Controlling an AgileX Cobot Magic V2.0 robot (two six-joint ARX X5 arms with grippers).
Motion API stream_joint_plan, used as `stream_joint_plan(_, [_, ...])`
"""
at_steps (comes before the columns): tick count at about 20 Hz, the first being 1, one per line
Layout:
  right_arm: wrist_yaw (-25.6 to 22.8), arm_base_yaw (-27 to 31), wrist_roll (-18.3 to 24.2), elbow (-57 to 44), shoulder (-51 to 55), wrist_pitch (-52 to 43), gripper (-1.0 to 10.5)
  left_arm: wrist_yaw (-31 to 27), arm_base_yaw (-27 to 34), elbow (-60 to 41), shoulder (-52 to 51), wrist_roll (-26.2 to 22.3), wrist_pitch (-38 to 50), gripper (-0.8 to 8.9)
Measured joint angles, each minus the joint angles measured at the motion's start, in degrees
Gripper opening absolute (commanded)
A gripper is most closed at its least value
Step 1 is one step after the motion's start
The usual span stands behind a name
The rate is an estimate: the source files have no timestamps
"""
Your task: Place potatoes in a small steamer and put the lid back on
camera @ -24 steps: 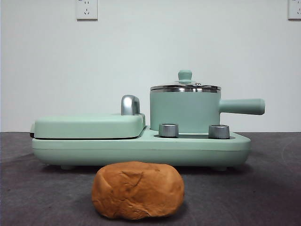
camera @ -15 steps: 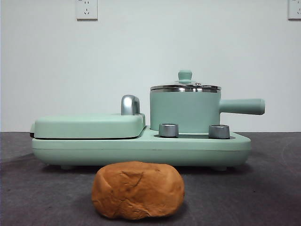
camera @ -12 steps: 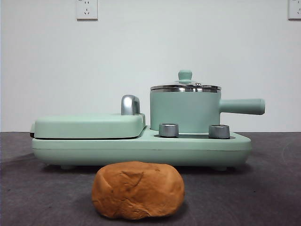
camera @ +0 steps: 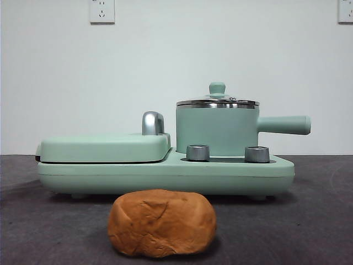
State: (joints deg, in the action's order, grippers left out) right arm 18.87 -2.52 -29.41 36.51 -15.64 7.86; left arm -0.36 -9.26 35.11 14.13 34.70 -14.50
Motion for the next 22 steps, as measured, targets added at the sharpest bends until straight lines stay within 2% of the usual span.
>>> stream_joint_plan(5, [3.50, 0.00, 13.49, 7.65, -7.87, 10.82, 0.1, 4.20, -0.02, 8.48, 8.48, -9.90, -7.96, 0.09])
stream_joint_plan(11, [3.06, -2.54, 28.76, 9.27, -14.80, 20.96, 0.1, 11.54, -0.04, 16.92, 19.17, -22.91, -22.05, 0.09])
stream_joint_plan(17, [-4.70, -10.82, 39.76, 9.27, -17.03, 30.32, 0.1, 12.70, -1.49, 20.65, 25.29, -36.24, -30.84, 0.09])
stream_joint_plan(20, [-7.13, -13.92, 43.60, 9.27, -17.03, 34.16, 0.3, 12.72, -2.29, 20.90, 25.73, -40.72, -31.36, 0.19])
stream_joint_plan(22, [-7.26, -14.62, 45.62, 9.27, -17.09, 35.74, 1.3, 12.74, -2.56, 20.98, 25.66, -42.34, -31.19, 1.43])
